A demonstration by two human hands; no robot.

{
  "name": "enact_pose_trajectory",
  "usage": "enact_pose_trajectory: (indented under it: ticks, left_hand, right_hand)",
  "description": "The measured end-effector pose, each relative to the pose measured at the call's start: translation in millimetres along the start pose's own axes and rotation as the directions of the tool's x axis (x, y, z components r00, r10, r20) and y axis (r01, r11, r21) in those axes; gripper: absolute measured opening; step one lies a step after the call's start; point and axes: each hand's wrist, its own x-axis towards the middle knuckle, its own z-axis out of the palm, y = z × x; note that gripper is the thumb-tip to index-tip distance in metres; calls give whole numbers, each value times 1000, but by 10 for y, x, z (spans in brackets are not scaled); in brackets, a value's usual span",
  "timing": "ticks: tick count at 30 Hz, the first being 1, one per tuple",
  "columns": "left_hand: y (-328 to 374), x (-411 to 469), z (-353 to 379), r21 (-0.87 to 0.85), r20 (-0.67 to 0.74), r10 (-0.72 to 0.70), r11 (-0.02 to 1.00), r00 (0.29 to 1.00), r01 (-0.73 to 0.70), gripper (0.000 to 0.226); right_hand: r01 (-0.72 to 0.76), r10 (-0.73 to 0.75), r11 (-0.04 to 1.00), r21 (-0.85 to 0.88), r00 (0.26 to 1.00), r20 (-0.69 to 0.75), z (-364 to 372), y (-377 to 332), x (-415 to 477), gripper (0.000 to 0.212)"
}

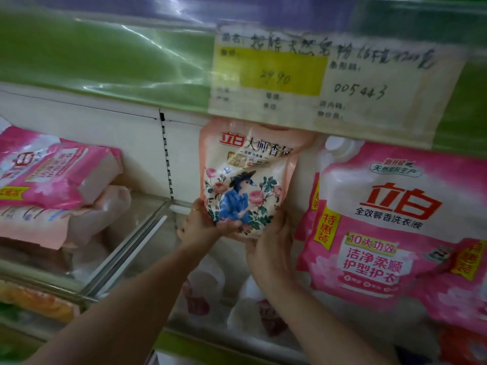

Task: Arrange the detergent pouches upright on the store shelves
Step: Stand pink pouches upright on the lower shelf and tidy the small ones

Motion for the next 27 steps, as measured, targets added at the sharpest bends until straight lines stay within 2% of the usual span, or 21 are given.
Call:
enact_pose_trajectory:
  ticks: [2, 3, 4, 5, 8, 9, 12, 16, 18, 23, 27]
  left_hand:
    - [-27, 30, 18, 70, -22, 11, 998, 1000, -9, 87]
    - [-24, 36, 20, 124, -30, 7, 992, 1000, -3, 89]
    - [-40, 48, 30, 172, -42, 22, 985, 999, -15, 91]
    - [-51, 58, 32, 207, -68, 36, 978, 997, -21, 91]
    - [-61, 69, 67, 287, -159, 74, 958, 984, -26, 91]
    - [-70, 70, 74, 312, -165, 69, 950, 984, -15, 94]
    - [-90, 96, 86, 408, -166, 78, 913, 983, -4, 105]
    - [-52, 94, 112, 438, -162, 47, 899, 986, 29, 112]
    - [-58, 112, 100, 434, -156, 41, 900, 987, 31, 112]
    - [-76, 122, 56, 417, -131, 57, 909, 990, 3, 108]
    - [-52, 85, -7, 397, -69, 43, 918, 997, -12, 119]
  right_hand:
    - [120, -152, 978, -172, 970, -188, -110, -205, -16, 79]
    - [198, -268, 949, -245, 916, -298, -158, -310, 28, 68]
    - [272, -359, 923, -272, 861, -359, -172, -386, 108, 55]
    - [325, -401, 912, -250, 836, -374, -208, -472, 197, 45]
    - [307, -311, 950, -61, 910, -274, -293, -659, 510, 37]
    - [295, -293, 955, -35, 912, -286, -295, -688, 597, 37]
    - [341, -342, 937, -70, 866, -363, -266, -763, 733, 32]
    - [386, -426, 904, -182, 846, -321, -201, -854, 830, 38]
    - [376, -423, 906, -194, 835, -353, -200, -894, 798, 38]
    - [225, -285, 955, -193, 876, -390, -207, -732, 496, 35]
    - [86, -149, 983, -161, 886, -438, -143, -441, 181, 30]
